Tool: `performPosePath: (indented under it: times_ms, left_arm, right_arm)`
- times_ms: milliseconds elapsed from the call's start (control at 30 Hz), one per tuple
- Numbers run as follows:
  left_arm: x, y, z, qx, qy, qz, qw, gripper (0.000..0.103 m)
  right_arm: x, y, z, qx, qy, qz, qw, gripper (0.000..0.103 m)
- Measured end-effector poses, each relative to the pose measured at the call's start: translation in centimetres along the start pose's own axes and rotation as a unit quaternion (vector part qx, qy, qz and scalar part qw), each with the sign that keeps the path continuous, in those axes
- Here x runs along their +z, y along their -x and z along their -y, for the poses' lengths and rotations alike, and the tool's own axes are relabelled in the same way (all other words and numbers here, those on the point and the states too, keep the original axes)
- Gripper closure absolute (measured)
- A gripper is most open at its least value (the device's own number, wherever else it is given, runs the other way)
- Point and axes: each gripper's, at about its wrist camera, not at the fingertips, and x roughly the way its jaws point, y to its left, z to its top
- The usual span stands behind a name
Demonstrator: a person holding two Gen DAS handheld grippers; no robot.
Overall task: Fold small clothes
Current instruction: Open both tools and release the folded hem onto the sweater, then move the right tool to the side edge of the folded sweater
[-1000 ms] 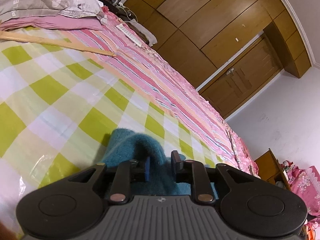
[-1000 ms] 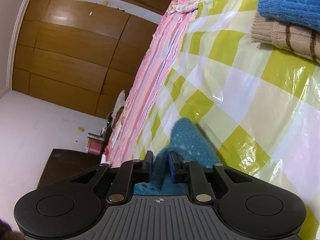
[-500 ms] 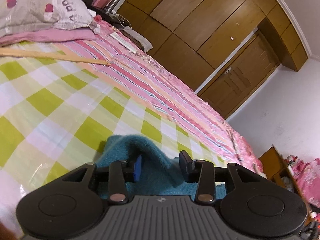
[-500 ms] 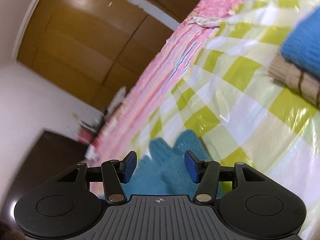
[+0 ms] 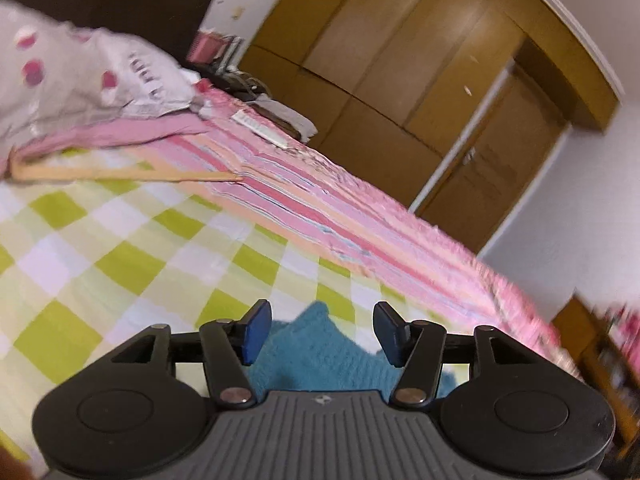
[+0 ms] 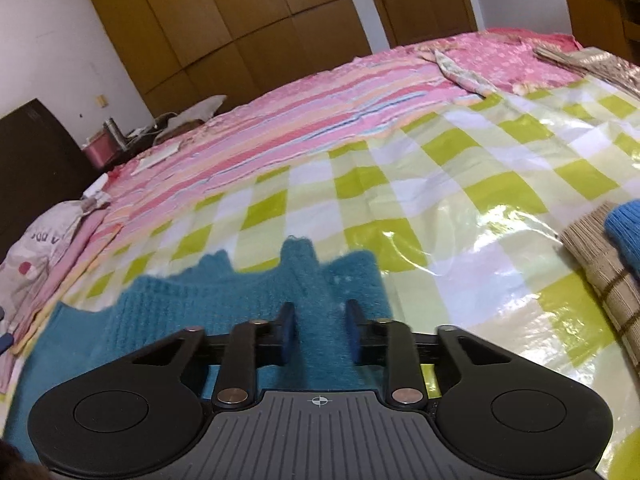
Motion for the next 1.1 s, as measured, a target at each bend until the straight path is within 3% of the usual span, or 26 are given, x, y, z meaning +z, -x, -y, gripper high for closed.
performPosePath:
  times_ms: [100,267,367,600,867,933,1100]
  left_arm:
    - [-1.0,-0.3,1.5,0.005,-0.047,-0.009,0.9989,0.043]
    - [-2.0,-0.6,2.9,-0.006,-0.085,-0.020,0.9962,0.043]
    - [-3.0,-1.5,3.3,0.014,-0.111,-0.031,0.9932,0.043]
    - [-4.1,-1.7,2.6,0.038,-0.116,-0.052,0.9912,0.047]
    - [-4.2,1.3,3.2,0.046,-0.131,-0.031,0.9898,0.047]
    - [-4.5,2.3,3.4,0.047,-0.138,-0.023,0.9891,0.047]
    - [-5.7,3.0,3.2,0.052,-0.141,-0.039,0.9878,0.047]
  right_arm:
    - [0.4,0.8,0.4,-0.001,-0.007,0.007,1.000,0.092]
    - [1.1,1.9,1.3,-0.005,-0.027,0.023,0.999,0.094]
    - [0.7,1.3,2.1,-0.015,-0.042,0.017,0.999,0.094]
    - [0.0,-0.1,2.3,-0.031,-0.039,-0.001,0.999,0.093]
    - [-0.1,2.7,2.2,0.000,-0.060,0.009,0.998,0.082]
    - [-0.5,4.0,2.1,0.007,-0.057,0.017,0.998,0.072]
    - [-2.1,6.4,2.7,0.032,-0.076,0.021,0.996,0.064]
